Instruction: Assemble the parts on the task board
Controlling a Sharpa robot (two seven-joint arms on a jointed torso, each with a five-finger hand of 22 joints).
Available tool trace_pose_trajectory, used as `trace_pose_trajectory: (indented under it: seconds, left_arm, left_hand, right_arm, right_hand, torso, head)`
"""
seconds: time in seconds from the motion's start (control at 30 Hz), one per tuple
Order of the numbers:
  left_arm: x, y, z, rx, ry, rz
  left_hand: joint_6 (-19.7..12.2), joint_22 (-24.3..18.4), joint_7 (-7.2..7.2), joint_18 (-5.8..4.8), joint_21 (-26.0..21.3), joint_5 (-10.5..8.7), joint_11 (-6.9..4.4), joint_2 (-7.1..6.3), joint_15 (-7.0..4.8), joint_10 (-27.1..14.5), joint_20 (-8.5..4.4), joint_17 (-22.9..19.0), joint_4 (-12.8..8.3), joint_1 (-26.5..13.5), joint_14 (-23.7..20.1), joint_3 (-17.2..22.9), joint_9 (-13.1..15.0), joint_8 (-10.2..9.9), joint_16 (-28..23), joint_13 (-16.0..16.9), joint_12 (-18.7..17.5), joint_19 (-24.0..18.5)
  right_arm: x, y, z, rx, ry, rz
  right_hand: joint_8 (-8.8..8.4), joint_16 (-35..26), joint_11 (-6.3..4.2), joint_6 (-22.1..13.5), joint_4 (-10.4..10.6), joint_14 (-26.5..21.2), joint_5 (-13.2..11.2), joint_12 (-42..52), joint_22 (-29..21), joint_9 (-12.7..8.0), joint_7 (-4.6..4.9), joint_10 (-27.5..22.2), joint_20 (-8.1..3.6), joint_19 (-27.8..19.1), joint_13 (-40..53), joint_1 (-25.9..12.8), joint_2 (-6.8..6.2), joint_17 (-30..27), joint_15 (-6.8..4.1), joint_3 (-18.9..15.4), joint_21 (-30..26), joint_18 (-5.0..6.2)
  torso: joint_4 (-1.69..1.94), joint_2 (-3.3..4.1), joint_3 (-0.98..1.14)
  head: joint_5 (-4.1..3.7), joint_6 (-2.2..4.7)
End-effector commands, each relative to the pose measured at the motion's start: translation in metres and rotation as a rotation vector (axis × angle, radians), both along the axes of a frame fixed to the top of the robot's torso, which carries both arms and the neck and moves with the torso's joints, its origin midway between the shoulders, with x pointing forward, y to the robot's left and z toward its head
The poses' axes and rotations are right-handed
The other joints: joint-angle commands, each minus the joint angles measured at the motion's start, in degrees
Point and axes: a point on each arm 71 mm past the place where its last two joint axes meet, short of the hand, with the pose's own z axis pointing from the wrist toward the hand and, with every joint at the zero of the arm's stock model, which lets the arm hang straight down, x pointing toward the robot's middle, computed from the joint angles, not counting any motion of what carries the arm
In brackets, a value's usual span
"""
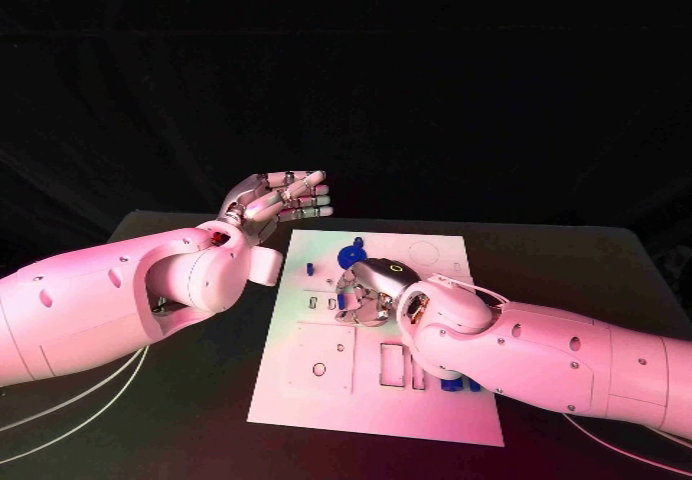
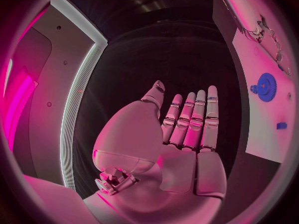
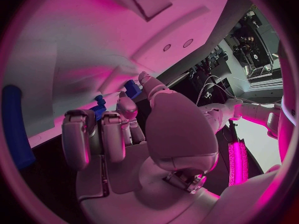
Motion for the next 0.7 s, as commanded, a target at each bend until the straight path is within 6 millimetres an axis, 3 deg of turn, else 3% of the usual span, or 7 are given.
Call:
trace_pose_trajectory:
  seconds: [0.03, 0.2, 0.3, 0.43, 0.5, 0.6, 0.7]
  left_arm:
    - [-0.001, -0.002, 0.001, -0.009, -0.003, -0.025]
    - [0.001, -0.001, 0.000, 0.000, 0.004, -0.029]
    - [0.002, 0.000, -0.001, 0.033, 0.000, -0.056]
    - [0.005, 0.000, -0.005, 0.111, -0.005, -0.110]
    - [0.007, 0.001, -0.007, 0.161, -0.001, -0.136]
    - [0.011, 0.001, -0.013, 0.283, 0.001, -0.184]
    - [0.014, 0.002, -0.020, 0.398, 0.017, -0.220]
  left_hand:
    - [-0.43, -0.05, 4.25, 0.20, -0.18, 0.31, -0.10, -0.04, 0.07, -0.31, -0.04, -0.04, -0.30, 0.29, -0.40, -0.06, -0.04, -0.19, -0.36, -0.06, -0.35, -0.45]
    - [-0.01, -0.06, 4.11, 0.26, -0.11, 0.31, -0.21, -0.07, -0.05, -0.06, -0.07, 0.05, -0.33, 0.16, -0.02, -0.08, 0.03, -0.08, -0.20, -0.01, -0.25, -0.35]
    - [4.27, 0.27, 1.91, 0.74, 0.99, 0.36, -2.25, 0.23, -1.74, 4.68, -0.47, 0.79, -0.19, -0.27, 4.16, 0.09, 0.72, 1.98, 1.61, 0.59, 1.74, 1.43]
    - [7.75, 1.64, 0.34, 0.81, 4.62, 0.49, -4.16, -0.24, -4.40, 9.28, -2.92, 2.46, 0.46, -1.18, 12.81, -0.44, 0.72, 2.89, 4.78, 0.59, 2.56, 7.69]
    - [9.02, 2.42, -0.69, 0.47, 6.61, 0.32, -5.21, -0.23, -5.91, 12.30, -4.88, 3.57, 0.84, -1.41, 17.33, -0.59, 0.66, 3.05, 6.53, 0.85, 3.32, 11.03]
    - [11.31, 5.11, -3.27, 0.82, 12.58, 0.33, -8.96, -0.67, -10.11, 22.39, -8.79, 7.66, 2.42, -2.95, 30.67, -1.64, 0.86, 3.45, 13.64, 2.52, 7.26, 19.87]
    - [13.22, 7.36, -4.99, 0.83, 16.96, 0.40, -10.89, -1.44, -12.28, 27.48, -11.58, 11.44, 3.45, -3.62, 36.22, -2.92, 1.47, 4.02, 19.19, 3.66, 9.44, 24.46]
  right_arm:
    - [0.000, -0.001, 0.002, 0.030, -0.022, -0.001]
    - [-0.001, -0.006, 0.008, 0.092, -0.067, -0.010]
    - [-0.003, -0.011, 0.015, 0.154, -0.089, 0.001]
    - [-0.005, -0.019, 0.030, 0.255, -0.090, 0.057]
    - [-0.003, -0.026, 0.038, 0.306, -0.065, 0.077]
    - [0.006, -0.048, 0.052, 0.402, 0.038, 0.063]
    - [0.014, -0.076, 0.063, 0.481, 0.136, 0.014]
  right_hand:
    - [-0.64, -0.51, 0.44, -1.54, 0.62, 5.19, -1.24, -1.09, 9.56, -0.33, 0.46, -1.57, 0.62, 2.95, -1.20, 0.32, -0.44, 12.23, 0.56, -1.74, -0.54, -0.13]
    - [-1.19, -0.73, 0.92, -3.54, 2.01, 5.11, -0.86, -1.78, 8.98, -0.83, 1.08, -2.95, 1.03, 2.63, -2.25, 1.61, -0.55, 11.96, 1.07, -4.27, -1.18, 0.04]
    - [-0.78, -0.79, 1.05, -3.77, 3.79, 5.09, -0.17, -1.12, 8.49, -1.10, 1.18, -2.67, 1.23, 2.39, -2.03, 2.41, -1.00, 11.90, 1.15, -6.39, -1.70, 0.19]
    - [-0.41, -2.00, 1.02, -3.87, 4.91, 4.61, -0.33, -1.21, 7.00, -1.32, 1.13, -3.01, 1.22, 1.58, -2.43, 3.48, -0.69, 10.29, 1.13, -7.14, -3.24, 0.62]
    - [0.39, -5.62, 0.71, -3.22, 4.79, 3.04, -0.19, -4.10, 1.72, -1.28, 0.54, -6.15, 0.99, -1.48, -5.36, 5.04, 0.53, 5.81, 0.80, -6.58, -8.71, 2.09]
    - [2.51, -11.43, -0.03, -0.29, 4.17, 0.64, 0.51, -6.77, -5.82, -0.97, -0.13, -7.65, 0.43, -5.89, -8.43, 6.62, 1.83, -0.46, 0.24, -5.99, -17.08, 3.98]
    - [3.11, -34.34, -0.75, 1.73, 4.34, -9.14, 0.69, -21.48, -28.31, -1.41, -0.70, -12.83, 0.06, -19.33, -21.65, 7.54, 2.65, -21.59, -0.20, -4.63, -43.23, 8.76]
  torso:
    - [0.03, 0.02, 0.04]
    - [-0.01, -0.12, 0.04]
    - [-0.06, -0.20, 0.05]
    - [-0.12, -0.59, 0.10]
    - [-0.30, -0.92, 0.11]
    - [-0.50, -1.47, 0.08]
    - [-0.83, -1.92, 0.07]
  head:
    - [-0.06, 0.13]
    - [-0.27, 0.37]
    - [-0.32, 0.73]
    - [-0.49, 1.15]
    - [-0.51, 1.26]
    - [-0.69, 1.37]
    - [-0.47, 1.20]
